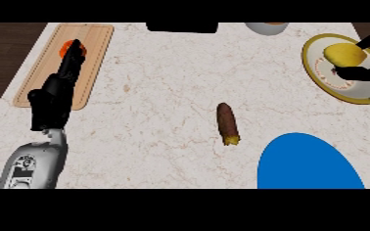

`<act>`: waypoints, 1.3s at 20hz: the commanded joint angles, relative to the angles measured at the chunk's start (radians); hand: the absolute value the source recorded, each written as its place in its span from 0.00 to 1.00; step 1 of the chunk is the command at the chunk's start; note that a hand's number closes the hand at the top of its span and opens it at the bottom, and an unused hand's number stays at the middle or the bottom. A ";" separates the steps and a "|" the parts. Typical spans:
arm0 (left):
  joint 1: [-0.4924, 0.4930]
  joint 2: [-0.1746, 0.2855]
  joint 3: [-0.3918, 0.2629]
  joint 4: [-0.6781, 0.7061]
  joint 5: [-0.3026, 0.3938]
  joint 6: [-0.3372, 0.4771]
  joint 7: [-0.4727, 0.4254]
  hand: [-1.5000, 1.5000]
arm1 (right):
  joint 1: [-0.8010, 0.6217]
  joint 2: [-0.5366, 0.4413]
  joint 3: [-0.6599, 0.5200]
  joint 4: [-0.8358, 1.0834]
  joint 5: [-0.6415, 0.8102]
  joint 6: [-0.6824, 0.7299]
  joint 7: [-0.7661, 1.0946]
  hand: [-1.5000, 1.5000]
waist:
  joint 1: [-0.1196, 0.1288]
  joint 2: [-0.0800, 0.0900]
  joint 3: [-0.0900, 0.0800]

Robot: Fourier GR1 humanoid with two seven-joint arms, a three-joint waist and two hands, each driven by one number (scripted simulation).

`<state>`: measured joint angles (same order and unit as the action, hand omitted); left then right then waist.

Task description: Pick the lemon from the plate and place it in the bowl

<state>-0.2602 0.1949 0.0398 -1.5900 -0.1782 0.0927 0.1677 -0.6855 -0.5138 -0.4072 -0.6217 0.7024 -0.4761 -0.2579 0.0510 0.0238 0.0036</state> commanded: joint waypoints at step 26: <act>-0.012 0.003 0.021 0.004 0.007 -0.004 -0.023 0.50 | -0.054 -0.217 -0.346 0.437 -0.332 0.418 -0.419 0.00 | 0.001 0.006 0.004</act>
<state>-0.2772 0.1879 0.0407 -1.5930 -0.1806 0.0908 0.1624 -0.7843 -0.6910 -0.7122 -0.2089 0.4135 -0.1450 -0.6203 0.0670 0.0326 0.0084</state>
